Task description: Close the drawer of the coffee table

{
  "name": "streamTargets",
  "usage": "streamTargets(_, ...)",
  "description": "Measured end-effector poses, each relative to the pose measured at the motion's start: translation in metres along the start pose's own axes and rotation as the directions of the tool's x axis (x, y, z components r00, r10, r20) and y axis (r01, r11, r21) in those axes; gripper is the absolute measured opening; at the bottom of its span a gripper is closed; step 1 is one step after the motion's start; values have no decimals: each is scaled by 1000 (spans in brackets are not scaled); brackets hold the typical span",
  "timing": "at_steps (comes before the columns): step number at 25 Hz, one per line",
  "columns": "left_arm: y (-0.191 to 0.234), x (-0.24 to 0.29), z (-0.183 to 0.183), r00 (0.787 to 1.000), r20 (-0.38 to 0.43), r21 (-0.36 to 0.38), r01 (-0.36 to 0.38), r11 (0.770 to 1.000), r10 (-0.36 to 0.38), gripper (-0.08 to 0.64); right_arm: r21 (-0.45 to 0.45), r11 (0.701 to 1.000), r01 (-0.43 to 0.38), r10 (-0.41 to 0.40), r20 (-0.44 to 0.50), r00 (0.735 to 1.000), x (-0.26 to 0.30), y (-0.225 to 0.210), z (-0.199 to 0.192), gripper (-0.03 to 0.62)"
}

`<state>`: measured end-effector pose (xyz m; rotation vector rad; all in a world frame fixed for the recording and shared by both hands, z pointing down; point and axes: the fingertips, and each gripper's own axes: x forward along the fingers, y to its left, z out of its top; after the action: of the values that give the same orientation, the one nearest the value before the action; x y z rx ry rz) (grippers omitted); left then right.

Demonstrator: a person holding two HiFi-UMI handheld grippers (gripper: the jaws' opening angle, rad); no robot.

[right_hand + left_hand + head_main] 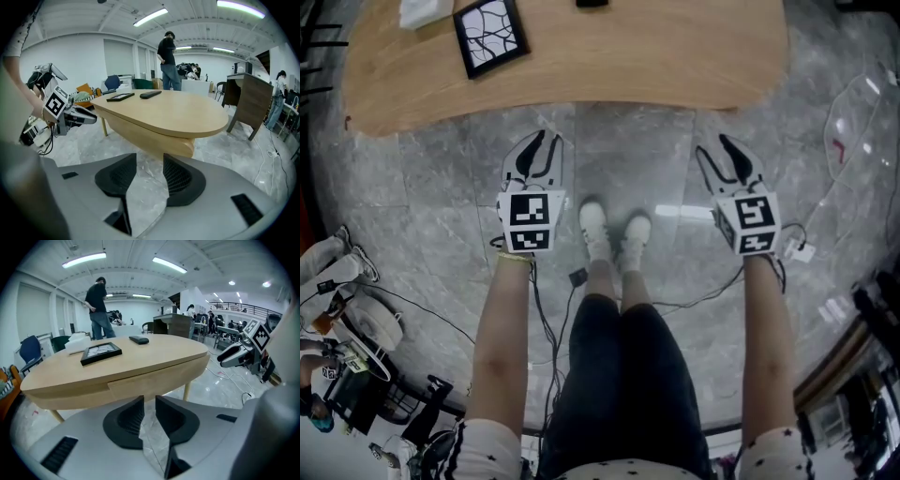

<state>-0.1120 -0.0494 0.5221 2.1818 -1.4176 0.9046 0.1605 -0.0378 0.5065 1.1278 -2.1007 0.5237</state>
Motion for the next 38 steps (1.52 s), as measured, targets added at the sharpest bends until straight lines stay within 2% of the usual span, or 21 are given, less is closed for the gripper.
streamTargets(3, 1, -4, 6, 999, 26, -32, -35, 999, 35, 16, 25, 1000, 19, -20, 33, 999, -1, 4, 8, 105)
streamTargets(6, -3, -4, 13, 998, 45, -51, -30, 998, 32, 7, 40, 999, 35, -37, 51, 998, 2, 10, 14, 33)
streamTargets(8, -8, -3, 16, 998, 54, -61, -17, 998, 20, 6, 56, 998, 41, -45, 58, 997, 5, 14, 17, 9)
streamTargets(13, -17, 5, 22, 998, 66, -97, 10, 995, -4, 6, 84, 995, 55, -60, 64, 996, 14, 24, 22, 8)
streamTargets(23, -26, 33, 23, 999, 50, -130, 1, 991, 5, 6, 174, 981, 91, -104, 67, 992, 36, 27, 21, 7)
streamTargets(38, -19, 57, 22, 999, 39, -173, -13, 985, 20, 6, 196, 975, 105, -120, 63, 991, 61, 14, 24, 6)
